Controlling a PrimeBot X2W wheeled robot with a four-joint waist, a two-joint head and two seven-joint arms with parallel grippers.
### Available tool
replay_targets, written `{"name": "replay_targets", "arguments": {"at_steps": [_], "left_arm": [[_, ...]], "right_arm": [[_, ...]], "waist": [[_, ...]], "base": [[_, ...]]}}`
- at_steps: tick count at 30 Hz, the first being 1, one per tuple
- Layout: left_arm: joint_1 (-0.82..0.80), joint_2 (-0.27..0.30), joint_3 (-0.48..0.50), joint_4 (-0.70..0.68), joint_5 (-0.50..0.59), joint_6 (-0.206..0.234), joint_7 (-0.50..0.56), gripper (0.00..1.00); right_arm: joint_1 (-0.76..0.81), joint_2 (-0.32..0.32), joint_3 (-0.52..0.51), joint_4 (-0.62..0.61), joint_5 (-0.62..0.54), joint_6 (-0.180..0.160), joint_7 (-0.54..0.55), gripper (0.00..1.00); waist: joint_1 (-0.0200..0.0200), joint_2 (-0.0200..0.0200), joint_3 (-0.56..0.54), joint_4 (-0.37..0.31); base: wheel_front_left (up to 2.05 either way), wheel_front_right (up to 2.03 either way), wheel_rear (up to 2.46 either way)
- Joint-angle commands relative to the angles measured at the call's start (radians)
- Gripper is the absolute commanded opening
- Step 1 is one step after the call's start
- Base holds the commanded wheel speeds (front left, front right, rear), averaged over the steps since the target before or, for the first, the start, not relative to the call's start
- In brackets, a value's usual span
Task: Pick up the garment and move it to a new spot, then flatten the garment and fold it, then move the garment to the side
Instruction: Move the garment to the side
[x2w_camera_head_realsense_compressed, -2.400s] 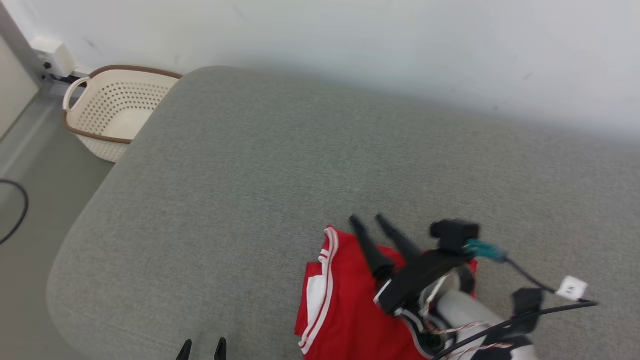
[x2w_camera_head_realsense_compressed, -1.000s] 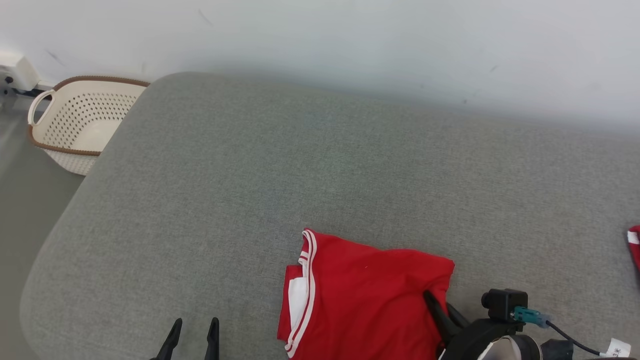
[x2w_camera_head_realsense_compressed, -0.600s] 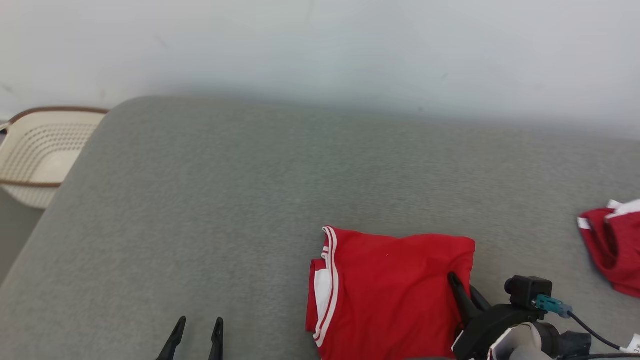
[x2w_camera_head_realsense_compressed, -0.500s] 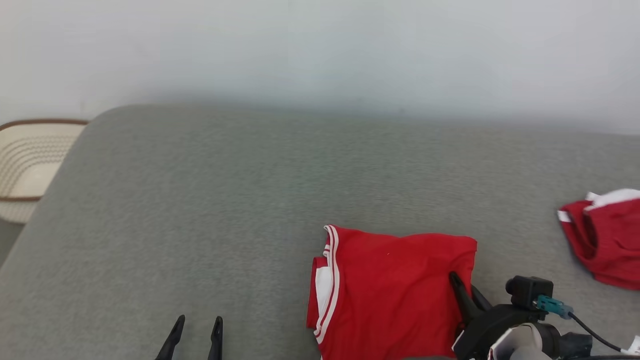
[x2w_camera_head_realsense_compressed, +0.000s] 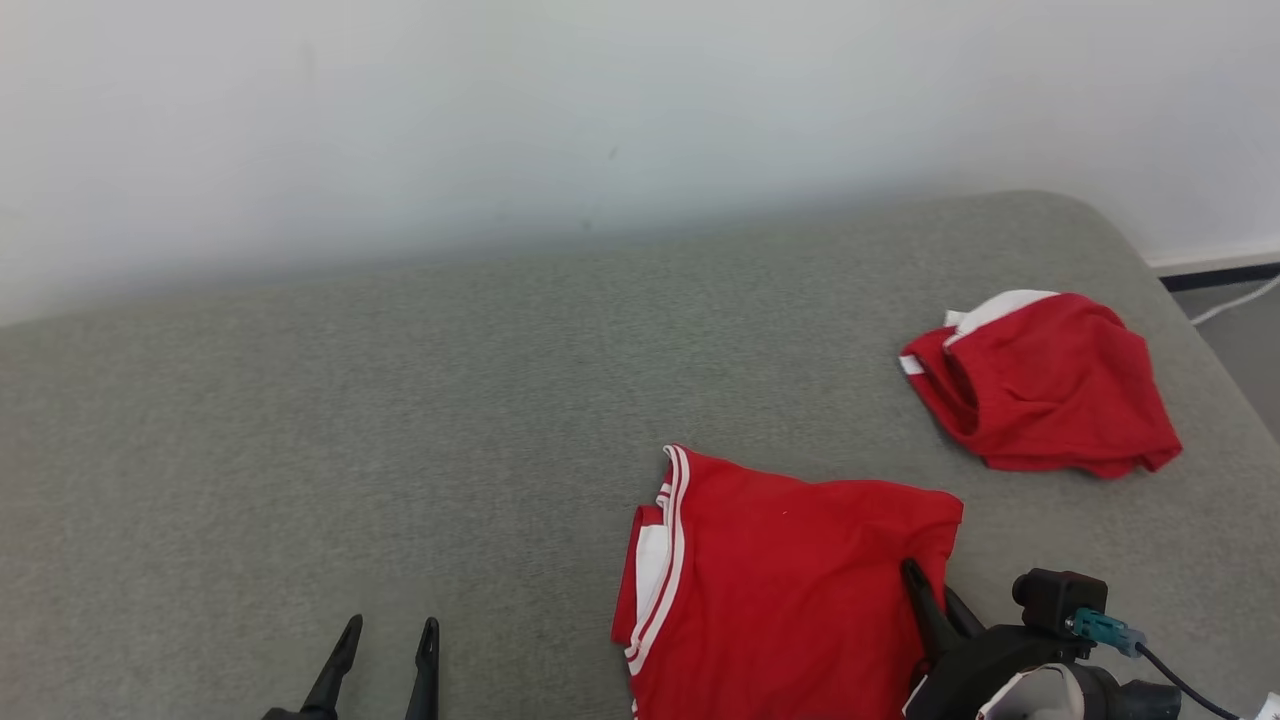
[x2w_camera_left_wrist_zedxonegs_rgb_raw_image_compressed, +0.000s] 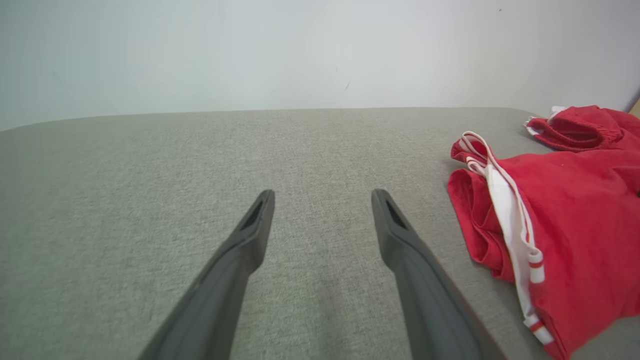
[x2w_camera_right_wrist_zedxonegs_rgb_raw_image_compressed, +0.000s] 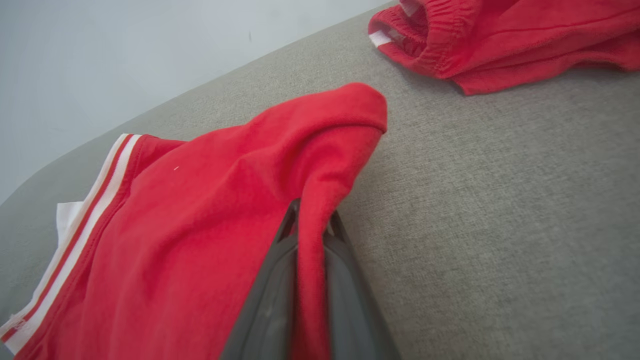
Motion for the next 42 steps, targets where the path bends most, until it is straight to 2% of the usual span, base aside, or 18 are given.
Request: {"name": "replay_targets", "arguments": {"at_steps": [1, 8, 14, 24, 28, 37, 42], "left_arm": [[-0.006, 0.001, 0.005, 0.003, 0.004, -0.001, -0.001, 1.0], [-0.031, 0.001, 0.014, -0.005, 0.024, -0.003, -0.001, 1.0], [-0.045, 0.001, 0.004, -0.018, 0.005, -0.011, -0.001, 1.0], [-0.04, 0.001, -0.025, -0.008, -0.006, -0.02, 0.0, 1.0], [-0.045, 0.001, -0.03, -0.005, -0.008, -0.017, 0.0, 1.0], [-0.058, 0.001, -0.034, -0.01, -0.004, -0.018, 0.0, 1.0], [-0.073, 0.001, -0.04, -0.011, -0.007, -0.017, 0.0, 1.0]], "right_arm": [[0.006, 0.005, -0.001, -0.004, -0.004, -0.002, -0.004, 0.0], [0.006, 0.008, 0.008, -0.015, -0.004, -0.002, -0.004, 0.0], [0.001, -0.005, 0.006, -0.017, -0.013, -0.002, -0.004, 0.0], [-0.19, -0.042, 0.024, -0.046, -0.122, -0.001, -0.004, 0.0], [-0.266, -0.049, 0.024, -0.031, -0.128, -0.001, -0.004, 0.0], [-0.48, -0.113, -0.081, 0.12, -0.194, -0.001, -0.004, 0.0], [-0.546, -0.18, -0.161, 0.235, -0.24, -0.001, -0.004, 0.0]], "waist": [[-0.0001, 0.0, 0.011, -0.116], [-0.0001, 0.0, 0.032, -0.204], [-0.0001, 0.0, 0.048, -0.217], [-0.0001, 0.0, 0.084, -0.126], [-0.0001, 0.0, 0.09, -0.093], [-0.0001, 0.0, 0.129, -0.017], [-0.0001, 0.0, 0.15, 0.011]], "base": [[0.0, 0.0, 0.0], [0.0, 0.0, 0.0], [0.0, 0.0, 0.0], [0.0, 0.0, 0.0], [0.0, 0.0, 0.0], [0.0, 0.0, 0.0], [0.0, 0.0, 0.0]]}}
